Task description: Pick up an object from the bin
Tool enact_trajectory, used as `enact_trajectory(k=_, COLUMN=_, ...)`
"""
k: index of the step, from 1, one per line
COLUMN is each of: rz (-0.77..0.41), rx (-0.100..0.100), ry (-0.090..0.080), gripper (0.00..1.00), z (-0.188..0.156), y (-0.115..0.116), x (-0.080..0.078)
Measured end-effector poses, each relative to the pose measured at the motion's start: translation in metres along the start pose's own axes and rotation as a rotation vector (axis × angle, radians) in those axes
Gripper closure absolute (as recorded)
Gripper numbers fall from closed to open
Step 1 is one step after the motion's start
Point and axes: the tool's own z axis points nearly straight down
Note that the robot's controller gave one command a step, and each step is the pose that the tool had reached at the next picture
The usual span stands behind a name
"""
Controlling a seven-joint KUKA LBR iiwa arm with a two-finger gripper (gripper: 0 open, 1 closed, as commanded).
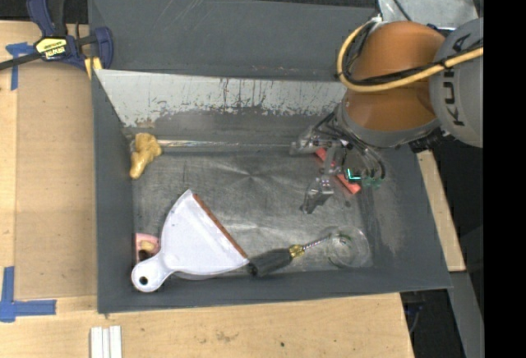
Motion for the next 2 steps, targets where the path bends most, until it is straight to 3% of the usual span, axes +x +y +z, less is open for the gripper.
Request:
enact_trajectory(k=1, rz=-0.089, rx=0.002, ry=-0.008, gripper=0.00, z=0.018, y=0.012, x=0.012)
enact_trajectory(k=2, rz=-0.241, rx=-0.004, ry=0.005, gripper=0.00, z=0.037, y=0.000, x=0.020)
